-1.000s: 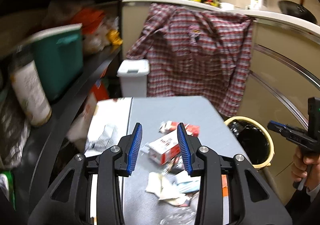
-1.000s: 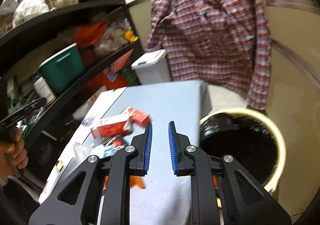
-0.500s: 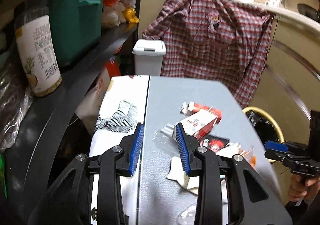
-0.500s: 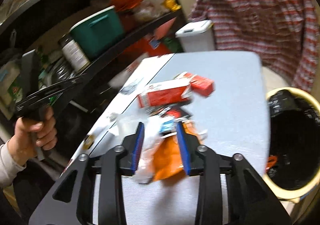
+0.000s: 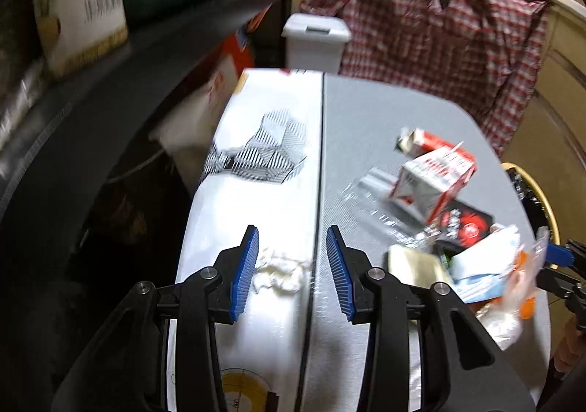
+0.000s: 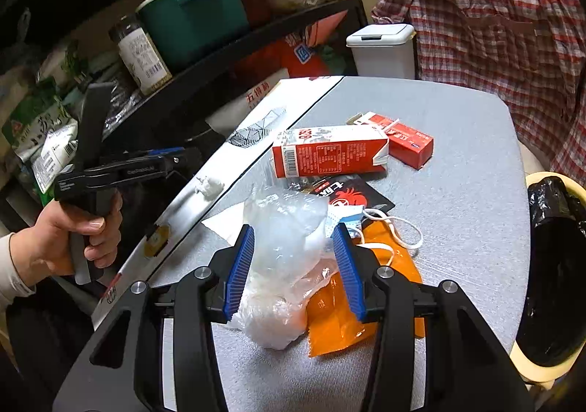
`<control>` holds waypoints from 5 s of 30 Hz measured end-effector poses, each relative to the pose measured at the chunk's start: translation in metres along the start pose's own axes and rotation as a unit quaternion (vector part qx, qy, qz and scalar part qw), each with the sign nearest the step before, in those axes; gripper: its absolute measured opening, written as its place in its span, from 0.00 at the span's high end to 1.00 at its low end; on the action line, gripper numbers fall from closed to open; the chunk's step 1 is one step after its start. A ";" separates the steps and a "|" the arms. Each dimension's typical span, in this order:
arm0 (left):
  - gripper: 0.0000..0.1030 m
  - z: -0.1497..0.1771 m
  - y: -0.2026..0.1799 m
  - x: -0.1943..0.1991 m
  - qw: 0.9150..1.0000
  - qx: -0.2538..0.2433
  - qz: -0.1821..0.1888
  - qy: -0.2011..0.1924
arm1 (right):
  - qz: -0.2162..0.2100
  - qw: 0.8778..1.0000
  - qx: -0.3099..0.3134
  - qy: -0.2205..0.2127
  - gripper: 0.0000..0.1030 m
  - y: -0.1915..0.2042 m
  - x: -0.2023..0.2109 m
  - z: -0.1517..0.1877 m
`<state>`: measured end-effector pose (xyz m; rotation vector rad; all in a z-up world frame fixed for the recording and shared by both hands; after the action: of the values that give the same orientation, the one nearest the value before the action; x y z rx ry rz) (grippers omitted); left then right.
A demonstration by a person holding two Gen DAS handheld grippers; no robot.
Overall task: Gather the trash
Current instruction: 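Close the left tool on the white tissue while the right tool grips the clear plastic bag, then carry the tissue and clear plastic bag in both tools over the bin, then open both tools to drop the tissue and plastic bag into the bin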
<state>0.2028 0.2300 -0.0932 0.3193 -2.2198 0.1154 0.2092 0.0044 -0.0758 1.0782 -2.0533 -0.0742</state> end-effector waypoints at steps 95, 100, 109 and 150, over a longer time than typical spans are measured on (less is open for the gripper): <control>0.79 -0.031 -0.327 0.133 0.967 -0.138 0.175 -0.122 | 0.215 0.946 -0.081 -0.231 0.97 -0.167 0.272 -0.024; 0.79 -0.036 -0.343 0.128 0.966 -0.139 0.181 -0.118 | 0.222 0.943 -0.085 -0.231 0.97 -0.176 0.273 -0.024; 0.79 -0.046 -0.362 0.113 0.968 -0.134 0.183 -0.110 | 0.234 0.941 -0.091 -0.226 0.97 -0.186 0.267 -0.028; 0.58 -0.068 -0.263 0.148 0.969 -0.129 0.153 -0.147 | 0.237 0.943 -0.095 -0.214 0.71 -0.180 0.247 -0.027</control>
<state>0.2372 -0.0380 0.0571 -0.1639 -2.5301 -0.0601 0.2687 -0.2783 0.0268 0.4495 -2.5830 -0.2767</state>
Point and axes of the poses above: each gripper's, at about its wrist camera, not at the fingertips, and x roughly against the way its jaws point, y to its left, z to its underside, the point moved 4 cm from there along -x, roughly the way its jaws point, and after that the axes turned 8 degrees about -z, right-handed, at the moved point
